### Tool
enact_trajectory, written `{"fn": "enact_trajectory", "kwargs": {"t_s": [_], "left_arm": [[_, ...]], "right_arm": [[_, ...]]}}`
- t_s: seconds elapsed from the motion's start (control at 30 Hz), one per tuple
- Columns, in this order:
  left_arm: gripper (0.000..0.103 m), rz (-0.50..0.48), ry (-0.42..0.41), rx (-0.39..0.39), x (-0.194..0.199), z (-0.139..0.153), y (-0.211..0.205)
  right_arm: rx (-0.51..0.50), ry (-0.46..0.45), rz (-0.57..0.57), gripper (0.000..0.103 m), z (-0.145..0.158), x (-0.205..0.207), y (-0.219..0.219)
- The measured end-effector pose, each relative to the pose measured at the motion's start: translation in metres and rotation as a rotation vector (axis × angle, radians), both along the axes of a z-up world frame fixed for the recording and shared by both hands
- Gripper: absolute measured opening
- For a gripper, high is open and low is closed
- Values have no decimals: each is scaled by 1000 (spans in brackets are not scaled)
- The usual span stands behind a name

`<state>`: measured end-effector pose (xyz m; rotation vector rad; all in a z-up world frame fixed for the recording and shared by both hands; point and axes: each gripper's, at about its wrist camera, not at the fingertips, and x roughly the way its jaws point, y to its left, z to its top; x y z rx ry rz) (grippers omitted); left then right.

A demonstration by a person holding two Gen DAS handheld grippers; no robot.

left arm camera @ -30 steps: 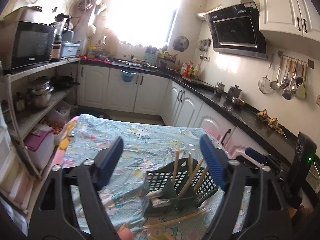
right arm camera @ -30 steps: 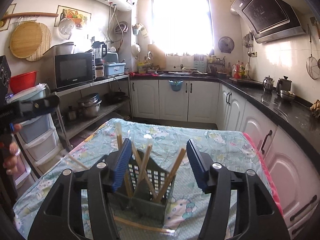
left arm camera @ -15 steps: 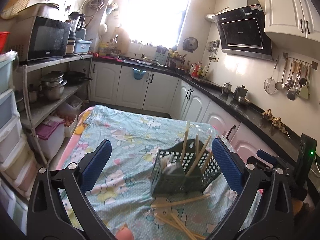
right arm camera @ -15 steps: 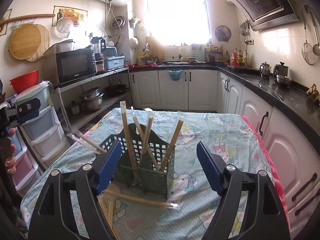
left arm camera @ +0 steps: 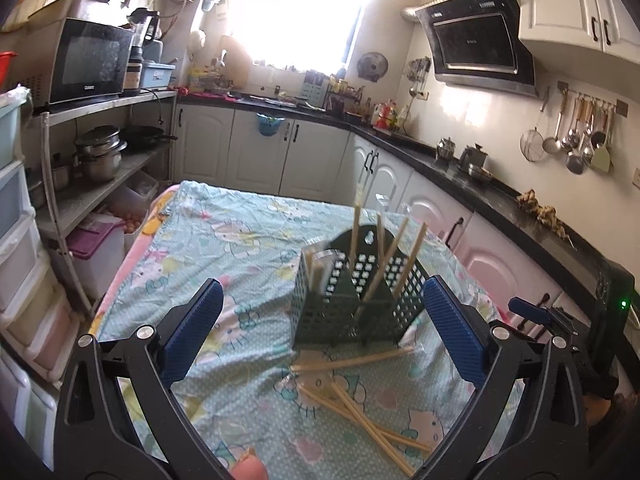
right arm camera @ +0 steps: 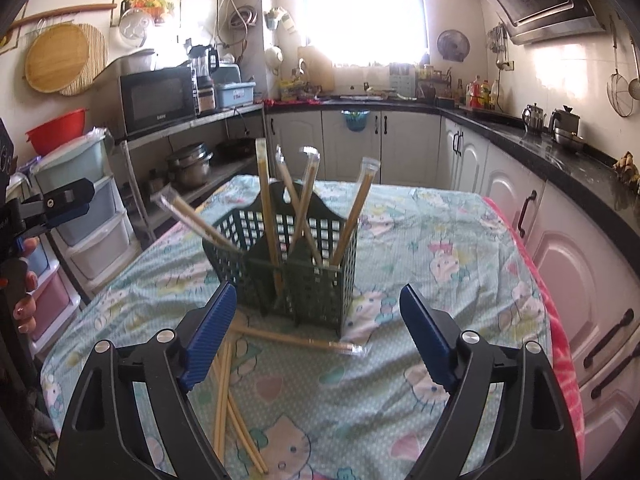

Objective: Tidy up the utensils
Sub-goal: 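Withdraw both open tools from the basket toward the chopstick pile, then close the right tool on a wooden chopstick while the left tool grasps another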

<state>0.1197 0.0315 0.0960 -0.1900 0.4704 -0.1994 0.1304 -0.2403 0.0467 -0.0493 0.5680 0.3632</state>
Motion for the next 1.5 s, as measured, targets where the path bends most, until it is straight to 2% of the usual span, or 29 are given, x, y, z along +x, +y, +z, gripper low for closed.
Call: {"fn": "enact_trajectory", "kwargs": {"t_s": [0.6, 1.0, 1.2, 1.4, 1.5], "left_arm": [[93, -83, 124, 19, -8, -46, -33], [92, -158, 243, 41, 1, -90, -54], [92, -198, 319, 59, 9, -113, -62], [75, -243, 400, 60, 25, -131, -71], [70, -246, 420, 69, 34, -136, -75]], "right_arm": [[-50, 120, 5, 83, -36, -35, -11], [-74, 228, 0, 83, -65, -45, -7], [-60, 314, -3, 83, -83, -47, -7], [-43, 374, 2, 83, -95, -51, -5], [-37, 390, -15, 83, -100, -54, -6]]}}
